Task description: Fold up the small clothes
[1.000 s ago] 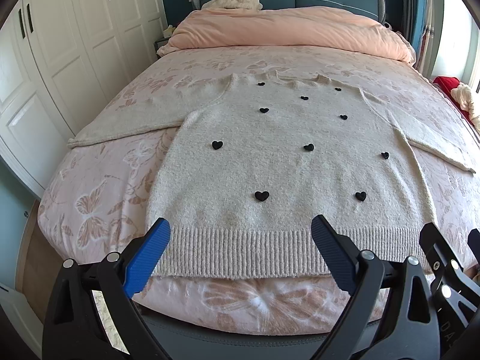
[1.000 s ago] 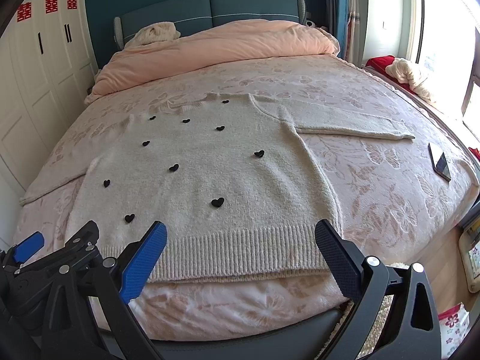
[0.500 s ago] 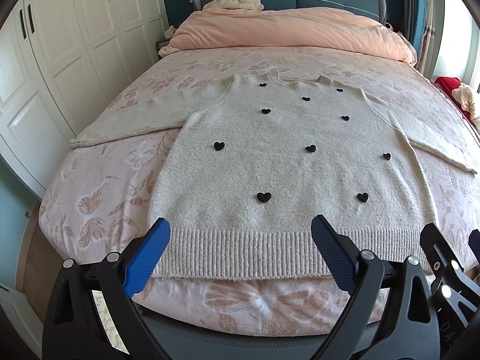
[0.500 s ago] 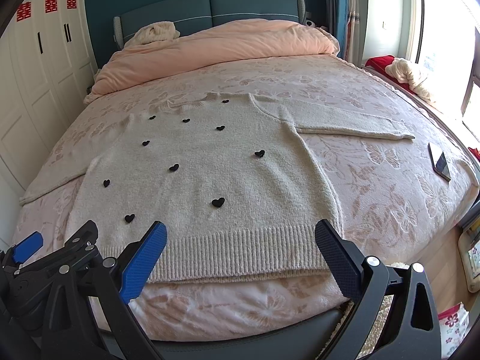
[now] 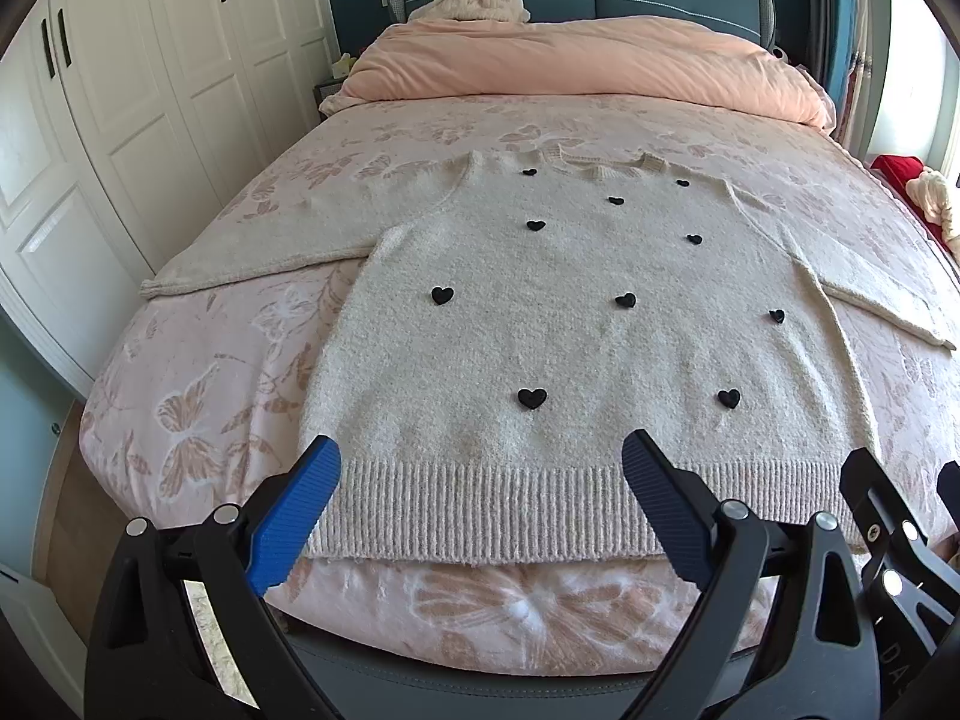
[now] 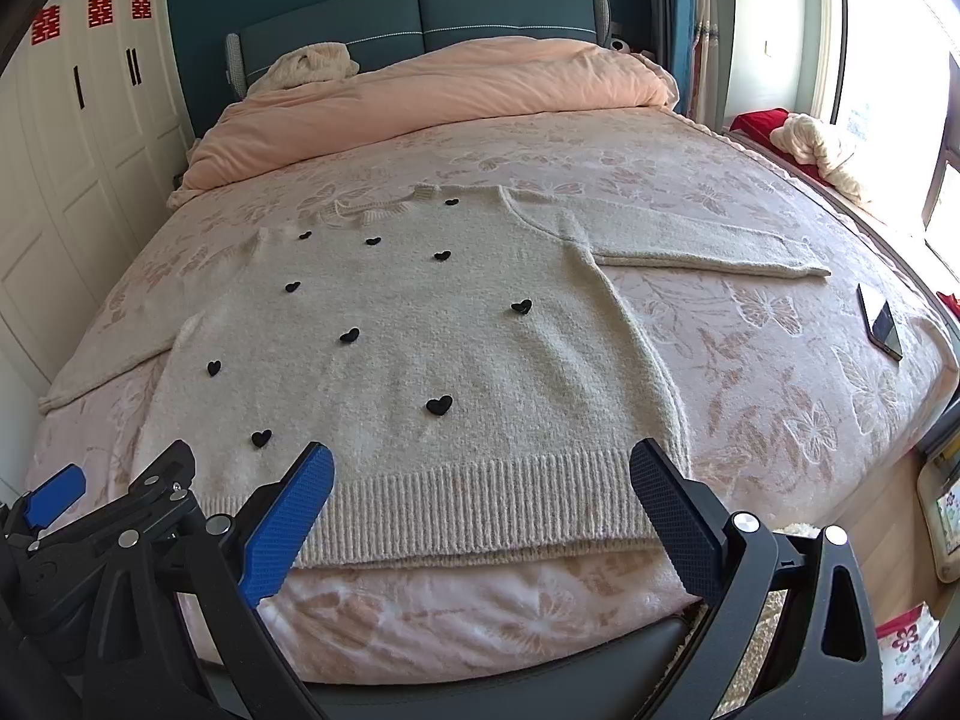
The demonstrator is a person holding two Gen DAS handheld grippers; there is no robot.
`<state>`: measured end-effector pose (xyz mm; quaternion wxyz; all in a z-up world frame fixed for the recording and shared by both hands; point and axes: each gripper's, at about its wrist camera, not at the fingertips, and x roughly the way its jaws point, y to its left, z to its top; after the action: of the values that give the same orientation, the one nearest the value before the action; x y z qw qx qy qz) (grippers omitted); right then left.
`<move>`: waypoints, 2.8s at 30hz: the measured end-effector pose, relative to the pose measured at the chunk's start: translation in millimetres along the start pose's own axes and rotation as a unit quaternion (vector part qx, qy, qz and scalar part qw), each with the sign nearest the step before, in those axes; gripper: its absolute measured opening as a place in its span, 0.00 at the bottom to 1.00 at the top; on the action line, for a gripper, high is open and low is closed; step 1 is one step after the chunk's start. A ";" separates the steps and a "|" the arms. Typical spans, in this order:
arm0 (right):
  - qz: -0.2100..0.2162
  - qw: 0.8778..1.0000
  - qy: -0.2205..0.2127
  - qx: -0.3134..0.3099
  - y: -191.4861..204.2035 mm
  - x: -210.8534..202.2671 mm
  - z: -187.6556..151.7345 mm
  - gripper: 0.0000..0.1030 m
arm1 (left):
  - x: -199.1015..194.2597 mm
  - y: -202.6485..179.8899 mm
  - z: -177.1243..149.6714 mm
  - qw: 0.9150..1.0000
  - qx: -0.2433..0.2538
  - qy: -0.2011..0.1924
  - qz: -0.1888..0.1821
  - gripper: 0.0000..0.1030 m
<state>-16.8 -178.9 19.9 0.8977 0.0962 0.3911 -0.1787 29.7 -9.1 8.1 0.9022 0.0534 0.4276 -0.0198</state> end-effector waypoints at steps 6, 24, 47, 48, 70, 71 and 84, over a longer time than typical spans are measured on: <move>0.000 1.000 0.001 0.000 -0.5 0.0 0.2 0.95 | 0.5 2.3 1.2 1.000 0.000 0.000 0.001 0.90; 0.009 1.000 0.003 -0.002 -1.3 5.5 1.4 0.95 | 0.7 4.2 1.5 1.000 0.000 0.001 0.001 0.89; -0.052 0.902 0.053 0.424 -405.2 267.8 150.2 0.73 | 76.9 101.7 30.9 0.988 -0.144 0.046 0.026 0.95; -0.048 0.899 0.049 0.433 -409.0 274.0 151.2 0.66 | 79.7 101.9 33.3 0.987 -0.148 0.047 0.025 0.95; 0.298 0.952 0.048 0.043 18.2 233.8 202.2 0.39 | 147.8 78.6 137.7 0.951 -0.255 0.020 -0.173 0.95; 0.291 0.954 0.052 0.058 5.9 232.8 191.3 0.47 | 157.7 77.3 144.1 0.947 -0.263 0.025 -0.184 0.95; 0.234 0.928 0.103 0.270 -117.9 280.0 152.3 0.56 | 333.4 29.5 203.7 0.881 -0.399 0.135 -0.218 0.78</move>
<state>214.7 -403.5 -87.3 0.8090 0.4415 0.3845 -0.0520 400.1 0.4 -119.5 0.7536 -0.4032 0.5179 -0.0362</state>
